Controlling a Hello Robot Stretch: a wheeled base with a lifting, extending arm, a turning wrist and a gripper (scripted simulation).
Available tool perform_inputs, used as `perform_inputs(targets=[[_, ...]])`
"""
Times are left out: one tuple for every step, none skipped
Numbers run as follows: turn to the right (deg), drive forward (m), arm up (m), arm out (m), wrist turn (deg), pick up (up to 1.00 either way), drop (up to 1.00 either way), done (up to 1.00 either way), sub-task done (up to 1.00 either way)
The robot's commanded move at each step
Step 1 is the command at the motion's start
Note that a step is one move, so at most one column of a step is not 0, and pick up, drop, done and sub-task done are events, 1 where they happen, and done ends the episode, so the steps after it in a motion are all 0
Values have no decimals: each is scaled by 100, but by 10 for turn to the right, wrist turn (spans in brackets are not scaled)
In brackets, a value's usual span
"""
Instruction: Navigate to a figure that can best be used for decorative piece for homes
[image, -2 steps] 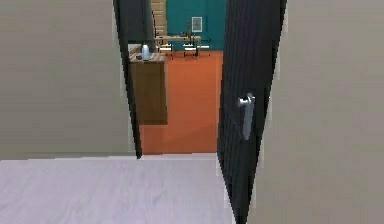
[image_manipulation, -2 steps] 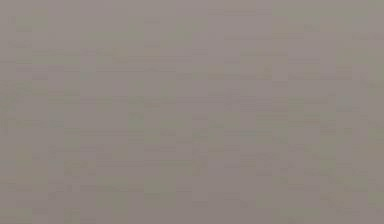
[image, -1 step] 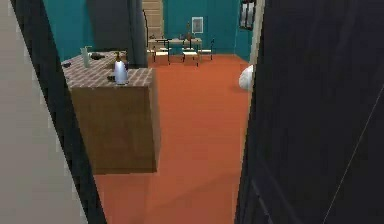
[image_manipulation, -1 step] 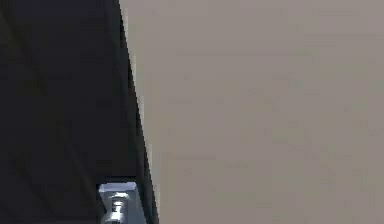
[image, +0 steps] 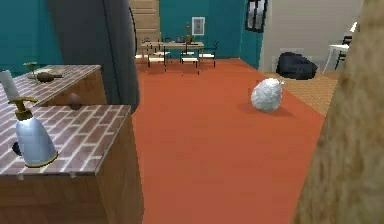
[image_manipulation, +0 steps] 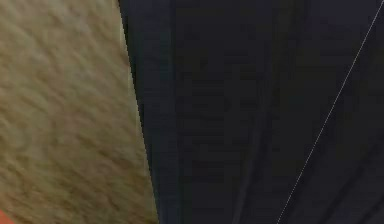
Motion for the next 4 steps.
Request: perform_inputs(targets=[[0,15,0,0,0,0,0,0,0],[0,30,0,0,0,0,0,0,0],[-30,0,0,0,0,0,0,0,0],[0,95,0,0,0,0,0,0,0]])
